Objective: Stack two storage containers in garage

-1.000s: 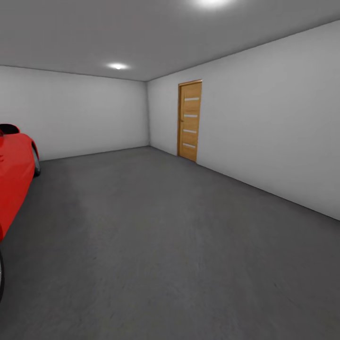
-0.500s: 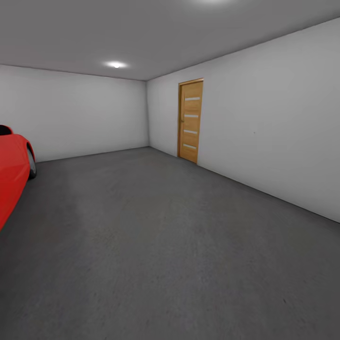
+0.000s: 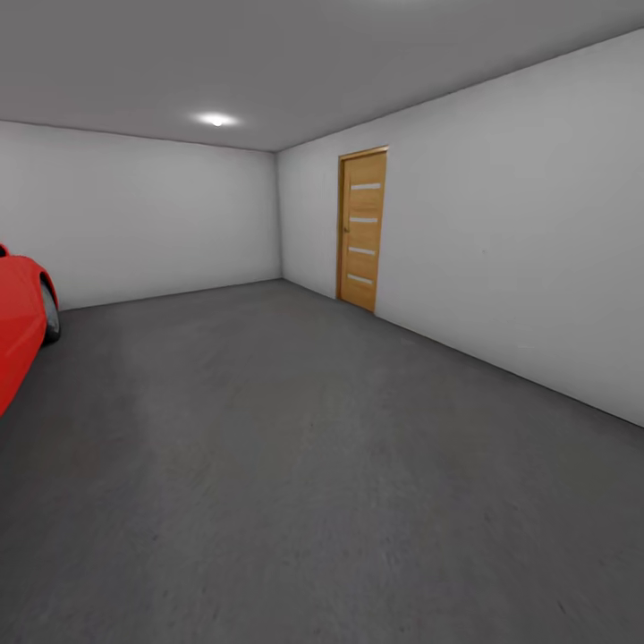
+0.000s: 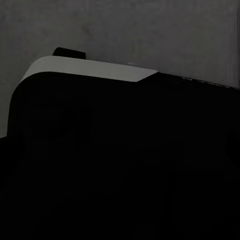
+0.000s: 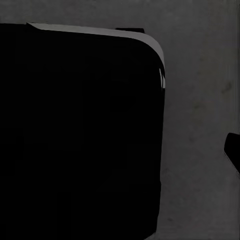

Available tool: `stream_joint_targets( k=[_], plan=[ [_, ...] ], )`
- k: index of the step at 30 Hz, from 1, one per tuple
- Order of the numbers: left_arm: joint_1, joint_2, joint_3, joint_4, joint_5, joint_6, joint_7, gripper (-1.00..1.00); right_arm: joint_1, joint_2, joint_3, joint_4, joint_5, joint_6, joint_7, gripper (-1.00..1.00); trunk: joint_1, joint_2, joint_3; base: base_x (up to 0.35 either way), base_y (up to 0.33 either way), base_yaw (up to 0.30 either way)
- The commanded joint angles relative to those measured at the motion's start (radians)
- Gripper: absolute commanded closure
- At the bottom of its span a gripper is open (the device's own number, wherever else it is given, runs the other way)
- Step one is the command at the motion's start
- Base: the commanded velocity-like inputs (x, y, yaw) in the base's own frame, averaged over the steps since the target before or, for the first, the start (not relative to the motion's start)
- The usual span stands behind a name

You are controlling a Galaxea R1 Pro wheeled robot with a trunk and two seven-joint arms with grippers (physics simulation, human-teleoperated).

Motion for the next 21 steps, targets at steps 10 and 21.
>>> stream_joint_targets(
  k=[10, 21],
  plan=[
    [0.0, 0.0, 0.0, 0.0, 0.006, -0.002, 0.001, -1.0, -0.001, 0.003, 0.0, 0.001, 0.001, -0.005, 0.0, -1.0, 0.001, 0.0, -0.001, 0.322, 0.0, 0.023],
    [0.0, 0.001, 0.0, 0.0, 0.006, -0.002, 0.002, -1.0, 0.0, 0.001, -0.001, 0.001, 0.001, -0.005, 0.0, -1.0, 0.001, 0.0, -0.001, 0.322, 0.0, 0.236]
  ],
)
